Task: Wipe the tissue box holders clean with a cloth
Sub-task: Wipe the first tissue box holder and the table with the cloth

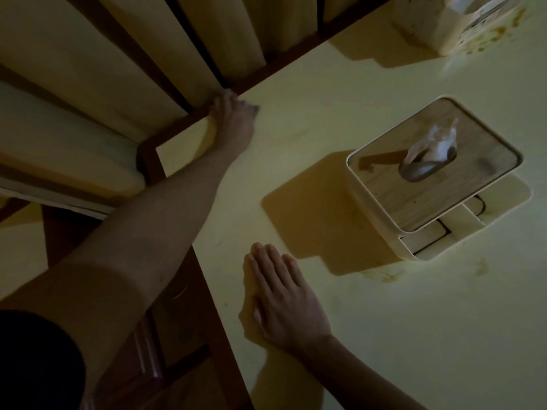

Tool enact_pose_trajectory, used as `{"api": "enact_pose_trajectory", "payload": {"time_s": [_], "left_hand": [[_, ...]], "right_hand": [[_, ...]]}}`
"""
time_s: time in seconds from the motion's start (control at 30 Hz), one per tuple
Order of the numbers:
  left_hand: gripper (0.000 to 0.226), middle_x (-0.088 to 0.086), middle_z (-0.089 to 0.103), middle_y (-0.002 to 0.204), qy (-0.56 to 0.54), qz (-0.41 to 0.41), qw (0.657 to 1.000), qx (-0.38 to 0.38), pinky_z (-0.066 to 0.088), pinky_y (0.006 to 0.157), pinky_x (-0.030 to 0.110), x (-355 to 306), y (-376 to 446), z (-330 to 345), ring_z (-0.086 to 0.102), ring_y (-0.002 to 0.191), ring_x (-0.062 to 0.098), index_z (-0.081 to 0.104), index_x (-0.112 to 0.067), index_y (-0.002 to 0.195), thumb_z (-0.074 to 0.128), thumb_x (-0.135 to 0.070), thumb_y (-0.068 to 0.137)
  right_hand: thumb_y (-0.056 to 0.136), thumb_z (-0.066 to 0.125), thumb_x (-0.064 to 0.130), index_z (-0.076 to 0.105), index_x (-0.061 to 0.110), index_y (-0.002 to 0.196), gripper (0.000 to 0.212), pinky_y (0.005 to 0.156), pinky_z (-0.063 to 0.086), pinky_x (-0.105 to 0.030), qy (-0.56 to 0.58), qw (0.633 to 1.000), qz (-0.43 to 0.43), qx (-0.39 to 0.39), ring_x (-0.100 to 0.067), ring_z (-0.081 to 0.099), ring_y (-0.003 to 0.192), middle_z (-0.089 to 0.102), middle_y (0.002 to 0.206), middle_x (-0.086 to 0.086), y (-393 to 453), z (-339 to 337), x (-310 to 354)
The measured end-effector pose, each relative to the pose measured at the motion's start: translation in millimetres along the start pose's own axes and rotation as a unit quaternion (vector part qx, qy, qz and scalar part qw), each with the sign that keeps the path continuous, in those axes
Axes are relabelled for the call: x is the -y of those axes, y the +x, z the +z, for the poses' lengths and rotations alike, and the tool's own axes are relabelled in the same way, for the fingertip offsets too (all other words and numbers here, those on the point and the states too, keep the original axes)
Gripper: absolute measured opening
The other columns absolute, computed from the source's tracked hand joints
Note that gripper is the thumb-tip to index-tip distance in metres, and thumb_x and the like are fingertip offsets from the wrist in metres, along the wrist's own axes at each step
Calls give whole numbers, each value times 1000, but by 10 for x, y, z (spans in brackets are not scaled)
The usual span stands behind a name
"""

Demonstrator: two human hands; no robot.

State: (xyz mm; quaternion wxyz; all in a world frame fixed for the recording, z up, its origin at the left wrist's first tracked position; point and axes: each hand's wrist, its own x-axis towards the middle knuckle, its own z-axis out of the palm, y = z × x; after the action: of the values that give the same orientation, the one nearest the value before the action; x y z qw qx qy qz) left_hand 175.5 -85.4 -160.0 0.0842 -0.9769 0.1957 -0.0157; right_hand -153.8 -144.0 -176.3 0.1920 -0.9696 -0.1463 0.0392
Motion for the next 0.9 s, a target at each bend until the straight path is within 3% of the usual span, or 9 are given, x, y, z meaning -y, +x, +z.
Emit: {"api": "enact_pose_trajectory", "payload": {"time_s": [0.17, 0.27, 0.33, 0.4, 0.47, 0.53, 0.63, 0.77, 0.9], "left_hand": [[39, 24, 40, 139, 30, 129, 991, 33, 16, 112, 57, -1031, 451, -262, 19, 138, 45, 47, -7, 131, 28, -13, 97], [44, 27, 29, 147, -6, 163, 985, 53, 9, 115, 56, -1420, 354, -284, 11, 141, 44, 41, -1, 135, 26, -13, 95], [56, 28, 20, 152, -55, 146, 986, 63, 4, 116, 55, -1512, 108, -257, 5, 144, 42, 35, 4, 139, 14, -22, 95], [71, 28, 18, 152, -119, 95, 986, 62, 6, 117, 54, -1428, -185, -271, 7, 144, 42, 35, 7, 139, 5, -37, 93], [63, 31, 26, 149, -150, 66, 986, 42, 10, 116, 56, -1183, -488, -283, 15, 142, 44, 47, 7, 130, 16, -36, 97], [40, 33, 34, 144, -94, 52, 994, 22, 14, 114, 58, -807, -847, -249, 17, 140, 46, 52, 3, 126, 31, -14, 96], [41, 25, 45, 133, 6, 3, 998, 58, 23, 110, 61, -65, -1429, -135, 21, 138, 47, 51, -9, 121, 29, -10, 86], [48, 28, 20, 152, -112, -130, 983, 63, 10, 117, 55, 553, -1890, 25, 8, 144, 40, 30, 5, 142, 35, -14, 98], [59, 17, 7, 158, -183, -173, 967, 44, 4, 119, 47, 605, -1781, 49, 2, 145, 34, 11, 0, 149, 33, -27, 101]], "right_hand": [[94, 35, 46, 17, 6, 150, 71, 115, 8, -43, -3, 1000, 1, 9, -29, 9, 146, 12, 158, -15, -2, -17, 9], [95, 34, 45, 16, 6, 150, 70, 115, 9, -44, -6, 1000, -1, 13, -30, 9, 146, 12, 157, -15, -3, -19, 19], [95, 36, 46, 21, 6, 149, 69, 115, 11, -44, -8, 1000, -4, 19, -30, 13, 145, 16, 156, -16, -7, -31, 24], [93, 38, 46, 26, 6, 148, 69, 114, 12, -44, -18, 1000, -8, 20, -29, 16, 145, 21, 154, -16, -8, -38, 23], [93, 38, 46, 25, 6, 148, 70, 114, 12, -43, -21, 1000, -8, 14, -29, 16, 145, 20, 155, -16, -10, -43, 23], [93, 36, 47, 22, 8, 149, 70, 114, 11, -43, -18, 1000, -4, 11, -28, 14, 145, 17, 156, -15, -7, -48, 17], [92, 37, 47, 23, 7, 149, 70, 116, 13, -44, -17, 1000, 10, 6, -28, 16, 145, 15, 157, -15, -6, -65, 28], [91, 38, 47, 30, 4, 144, 68, 111, 22, -49, -30, 999, 33, -20, -30, 26, 140, 26, 153, -17, -53, -81, 37], [89, 40, 47, 31, 5, 143, 69, 109, 24, -48, -47, 997, 33, -48, -30, 35, 135, 37, 147, -16, -58, -34, 27]]}}
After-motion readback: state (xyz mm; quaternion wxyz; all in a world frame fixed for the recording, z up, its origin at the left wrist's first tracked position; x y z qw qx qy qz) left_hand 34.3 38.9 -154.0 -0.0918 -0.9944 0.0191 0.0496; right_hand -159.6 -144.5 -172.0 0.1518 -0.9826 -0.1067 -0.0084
